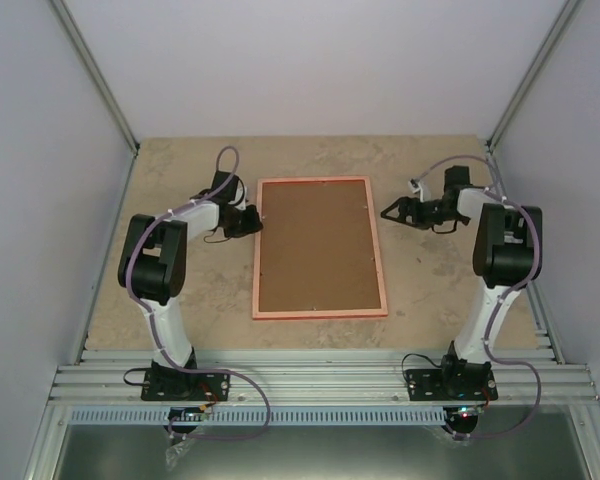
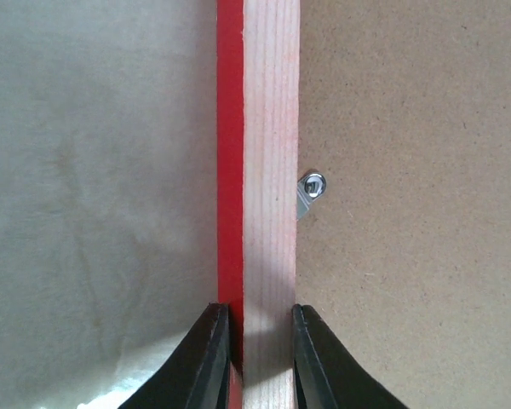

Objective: Put the photo into the frame

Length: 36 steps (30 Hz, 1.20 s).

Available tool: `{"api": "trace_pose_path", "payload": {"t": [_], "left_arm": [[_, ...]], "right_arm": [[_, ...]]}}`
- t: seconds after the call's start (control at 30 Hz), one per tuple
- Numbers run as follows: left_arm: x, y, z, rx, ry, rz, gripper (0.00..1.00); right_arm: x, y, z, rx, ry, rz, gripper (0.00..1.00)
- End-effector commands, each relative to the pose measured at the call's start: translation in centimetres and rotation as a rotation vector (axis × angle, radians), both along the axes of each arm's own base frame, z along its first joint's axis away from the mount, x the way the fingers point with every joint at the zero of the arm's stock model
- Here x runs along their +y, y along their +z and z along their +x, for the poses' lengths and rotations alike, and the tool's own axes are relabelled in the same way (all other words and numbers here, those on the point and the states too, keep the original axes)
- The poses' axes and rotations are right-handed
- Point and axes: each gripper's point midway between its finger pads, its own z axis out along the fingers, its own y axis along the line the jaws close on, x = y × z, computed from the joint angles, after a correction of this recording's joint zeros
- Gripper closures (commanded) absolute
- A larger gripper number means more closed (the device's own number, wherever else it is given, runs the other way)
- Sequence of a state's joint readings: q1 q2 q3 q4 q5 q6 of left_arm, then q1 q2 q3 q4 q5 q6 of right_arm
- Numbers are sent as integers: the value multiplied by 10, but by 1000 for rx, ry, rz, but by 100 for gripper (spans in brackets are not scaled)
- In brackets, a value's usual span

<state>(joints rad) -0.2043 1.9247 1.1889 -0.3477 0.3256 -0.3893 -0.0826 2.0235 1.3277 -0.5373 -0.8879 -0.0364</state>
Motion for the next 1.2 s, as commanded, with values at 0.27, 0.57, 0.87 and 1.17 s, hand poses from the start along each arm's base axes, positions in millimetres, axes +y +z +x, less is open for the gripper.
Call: {"api": "trace_pose_path", "payload": {"t": [0.27, 0.57, 0.87, 1.17], "left_arm": [[-33, 48, 5, -102, -77, -198, 100], [17, 16, 7, -34, 65, 126, 64], [6, -21, -29, 86, 21, 393, 57], [-17, 7, 0, 18, -49, 362, 97]], "right_arm": [[33, -61, -36, 289, 15, 161, 10], [16, -40, -26, 162, 3, 27, 11], [-4, -34, -19, 68, -46, -163, 11], [17, 32, 22, -288, 66, -159, 10]]}}
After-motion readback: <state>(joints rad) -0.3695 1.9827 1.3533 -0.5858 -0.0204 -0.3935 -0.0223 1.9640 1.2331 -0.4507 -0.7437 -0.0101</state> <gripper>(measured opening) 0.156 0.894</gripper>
